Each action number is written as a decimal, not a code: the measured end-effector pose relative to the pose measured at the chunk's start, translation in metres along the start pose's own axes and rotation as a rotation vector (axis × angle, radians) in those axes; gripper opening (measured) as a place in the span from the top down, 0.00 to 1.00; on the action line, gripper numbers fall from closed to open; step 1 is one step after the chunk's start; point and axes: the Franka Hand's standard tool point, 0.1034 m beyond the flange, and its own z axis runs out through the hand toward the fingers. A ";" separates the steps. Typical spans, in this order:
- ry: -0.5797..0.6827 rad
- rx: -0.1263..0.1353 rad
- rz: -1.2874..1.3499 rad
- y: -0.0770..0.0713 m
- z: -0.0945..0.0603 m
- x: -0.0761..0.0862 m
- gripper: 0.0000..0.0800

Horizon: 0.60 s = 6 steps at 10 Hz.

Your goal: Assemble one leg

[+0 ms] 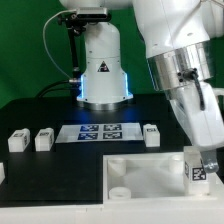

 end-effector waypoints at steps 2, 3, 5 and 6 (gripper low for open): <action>0.019 -0.063 -0.347 -0.001 -0.002 -0.001 0.19; 0.023 -0.058 -0.398 -0.002 -0.002 0.000 0.19; 0.021 -0.061 -0.588 -0.002 -0.002 0.002 0.19; 0.020 -0.068 -0.753 -0.002 -0.003 0.003 0.19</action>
Offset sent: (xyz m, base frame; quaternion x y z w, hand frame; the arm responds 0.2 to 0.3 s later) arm 0.0000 0.0000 0.0000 0.0000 0.0000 -0.2667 0.9638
